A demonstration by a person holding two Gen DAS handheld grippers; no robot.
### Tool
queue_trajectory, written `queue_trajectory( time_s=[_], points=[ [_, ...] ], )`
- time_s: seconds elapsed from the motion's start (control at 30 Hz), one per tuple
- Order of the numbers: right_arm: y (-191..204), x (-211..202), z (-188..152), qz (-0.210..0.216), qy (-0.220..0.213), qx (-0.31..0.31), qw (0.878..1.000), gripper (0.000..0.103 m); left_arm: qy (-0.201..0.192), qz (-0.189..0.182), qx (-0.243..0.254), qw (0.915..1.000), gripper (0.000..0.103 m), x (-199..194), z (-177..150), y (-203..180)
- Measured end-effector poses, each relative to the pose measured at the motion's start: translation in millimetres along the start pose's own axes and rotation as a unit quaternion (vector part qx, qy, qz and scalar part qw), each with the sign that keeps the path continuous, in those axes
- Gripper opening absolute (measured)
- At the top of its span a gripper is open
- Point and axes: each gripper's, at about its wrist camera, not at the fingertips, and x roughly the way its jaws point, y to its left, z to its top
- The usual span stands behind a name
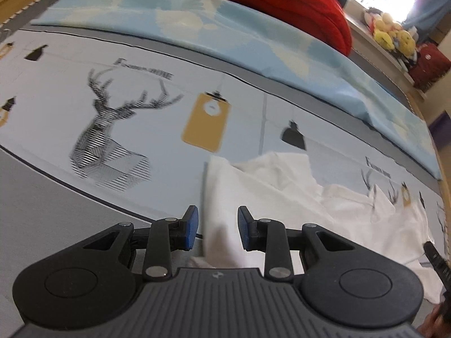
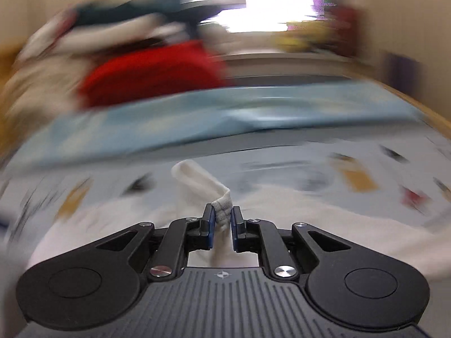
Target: Fold small clothes
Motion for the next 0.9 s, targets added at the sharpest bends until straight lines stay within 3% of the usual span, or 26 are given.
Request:
queue_trajectory(
  time_s=[0.1,0.17,0.33,0.4,0.5,0.53,0.6,0.77,0.83,0.9],
  points=[
    [-70,-3,6,-0.039,0.021,0.11,0.993,0.008,0.008,-0.003,0.016,0.9998,0.033,6,-6,-12],
    [-95,-7,4,-0.058,0.018,0.129,0.99,0.008,0.015,-0.002,0.024,0.9996,0.033,12,-10,-18],
    [-120,-18,-4,-0.026,0.011,0.157,0.987,0.008,0.047,-0.007,0.051,0.9976,0.033,31,-25,-34],
    [-125,-8,-8,-0.056,0.053,0.151,0.986,0.01,0.057,-0.006,0.06,0.9965,0.033,39,-30,-38],
    [-138,11,-18,-0.053,0.114,0.193,0.973,0.014,0.067,0.005,0.063,0.9957,0.033,48,-35,-40],
    [-141,12,-19,-0.055,0.122,0.2,0.971,0.019,0.065,0.006,0.061,0.996,0.033,50,-35,-40],
    [-143,12,-19,-0.057,0.12,0.203,0.97,0.041,0.05,-0.005,0.051,0.9974,0.034,50,-32,-38],
    [-149,18,-19,-0.064,0.125,0.219,0.965,0.044,-0.003,-0.039,0.005,0.9992,0.035,50,-19,-31],
    [-151,25,-19,-0.067,0.135,0.221,0.964,0.038,-0.018,-0.045,-0.013,0.9988,0.035,54,-14,-30],
    [-152,28,-19,-0.08,0.137,0.212,0.964,0.007,-0.028,-0.053,-0.029,0.9978,0.035,60,-10,-28]
  ],
)
